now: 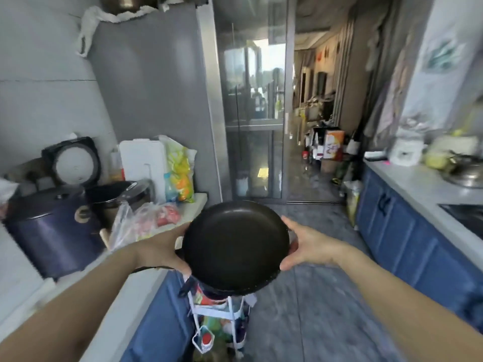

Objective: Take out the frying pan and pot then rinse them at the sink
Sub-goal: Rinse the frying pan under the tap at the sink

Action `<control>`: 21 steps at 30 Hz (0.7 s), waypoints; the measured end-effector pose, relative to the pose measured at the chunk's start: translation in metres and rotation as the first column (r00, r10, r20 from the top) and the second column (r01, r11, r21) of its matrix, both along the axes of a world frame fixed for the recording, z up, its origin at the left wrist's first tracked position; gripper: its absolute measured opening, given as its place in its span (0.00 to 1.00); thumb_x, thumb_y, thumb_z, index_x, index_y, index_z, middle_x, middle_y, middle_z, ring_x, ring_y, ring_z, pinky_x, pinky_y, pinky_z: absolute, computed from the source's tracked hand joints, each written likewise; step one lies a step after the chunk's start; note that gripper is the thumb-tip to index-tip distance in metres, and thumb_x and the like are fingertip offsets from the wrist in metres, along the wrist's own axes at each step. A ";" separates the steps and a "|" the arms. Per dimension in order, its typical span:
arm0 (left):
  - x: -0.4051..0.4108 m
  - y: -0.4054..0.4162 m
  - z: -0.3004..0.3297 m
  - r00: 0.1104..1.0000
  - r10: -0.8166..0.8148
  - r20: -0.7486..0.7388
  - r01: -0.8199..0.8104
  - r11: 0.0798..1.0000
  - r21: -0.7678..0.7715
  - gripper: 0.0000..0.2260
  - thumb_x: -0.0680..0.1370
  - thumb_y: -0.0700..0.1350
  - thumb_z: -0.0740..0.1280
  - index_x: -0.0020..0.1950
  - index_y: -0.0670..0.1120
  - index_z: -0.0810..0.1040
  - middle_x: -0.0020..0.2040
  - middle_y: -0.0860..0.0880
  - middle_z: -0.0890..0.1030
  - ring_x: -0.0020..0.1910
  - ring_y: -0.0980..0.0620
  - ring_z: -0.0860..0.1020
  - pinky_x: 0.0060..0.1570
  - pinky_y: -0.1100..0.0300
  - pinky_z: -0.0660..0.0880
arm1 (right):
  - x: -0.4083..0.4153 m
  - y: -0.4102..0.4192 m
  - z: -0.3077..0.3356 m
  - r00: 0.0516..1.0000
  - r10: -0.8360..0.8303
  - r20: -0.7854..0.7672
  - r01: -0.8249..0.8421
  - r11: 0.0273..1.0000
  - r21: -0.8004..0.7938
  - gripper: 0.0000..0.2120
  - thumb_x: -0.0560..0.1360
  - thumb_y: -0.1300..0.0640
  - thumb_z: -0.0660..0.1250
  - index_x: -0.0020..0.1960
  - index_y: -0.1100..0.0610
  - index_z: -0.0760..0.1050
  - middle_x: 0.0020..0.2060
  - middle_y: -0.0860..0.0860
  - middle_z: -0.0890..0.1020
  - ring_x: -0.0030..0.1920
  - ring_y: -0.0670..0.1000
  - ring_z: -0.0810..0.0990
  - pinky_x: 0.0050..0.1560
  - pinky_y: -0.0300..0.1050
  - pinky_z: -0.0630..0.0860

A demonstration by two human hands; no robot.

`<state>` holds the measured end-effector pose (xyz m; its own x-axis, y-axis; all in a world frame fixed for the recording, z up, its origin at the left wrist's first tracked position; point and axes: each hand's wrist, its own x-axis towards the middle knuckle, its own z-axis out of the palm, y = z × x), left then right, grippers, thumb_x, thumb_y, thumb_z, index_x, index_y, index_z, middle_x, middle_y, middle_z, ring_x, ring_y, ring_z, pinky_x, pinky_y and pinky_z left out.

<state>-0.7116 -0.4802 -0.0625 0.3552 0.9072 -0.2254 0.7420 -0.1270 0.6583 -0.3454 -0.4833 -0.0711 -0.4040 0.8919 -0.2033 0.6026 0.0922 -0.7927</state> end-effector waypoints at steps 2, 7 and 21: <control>0.039 0.047 0.000 0.993 -0.107 0.045 0.108 0.994 -0.026 0.45 0.66 0.39 0.80 0.70 0.65 0.57 0.64 0.67 0.70 0.61 0.77 0.68 0.56 0.78 0.65 | 0.036 0.016 -0.002 0.996 -0.087 -0.018 0.087 0.996 -0.002 0.60 0.64 0.58 0.81 0.79 0.45 0.41 0.52 0.45 0.82 0.47 0.44 0.82 0.47 0.30 0.75; 0.140 0.162 0.002 0.939 -0.343 0.033 0.345 0.938 -0.039 0.49 0.63 0.36 0.80 0.72 0.66 0.57 0.66 0.58 0.75 0.52 0.61 0.80 0.47 0.63 0.78 | 0.128 0.045 -0.003 0.962 -0.251 -0.106 0.253 0.967 0.004 0.52 0.67 0.66 0.79 0.73 0.38 0.48 0.39 0.41 0.85 0.46 0.50 0.85 0.51 0.37 0.79; 0.542 0.358 -0.027 0.760 -0.648 -0.042 0.642 0.760 -0.101 0.60 0.59 0.47 0.83 0.79 0.61 0.47 0.72 0.60 0.65 0.61 0.53 0.78 0.62 0.53 0.75 | 0.450 0.105 -0.030 0.774 -0.626 -0.097 0.629 0.778 -0.003 0.54 0.61 0.60 0.82 0.77 0.42 0.55 0.65 0.43 0.76 0.49 0.53 0.85 0.65 0.53 0.74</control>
<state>-0.1696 -0.1225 -0.0897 0.8309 0.4476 -0.3306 0.5465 -0.5448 0.6361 0.1044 -0.3779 -0.1006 0.2324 0.9584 -0.1659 0.4634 -0.2590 -0.8475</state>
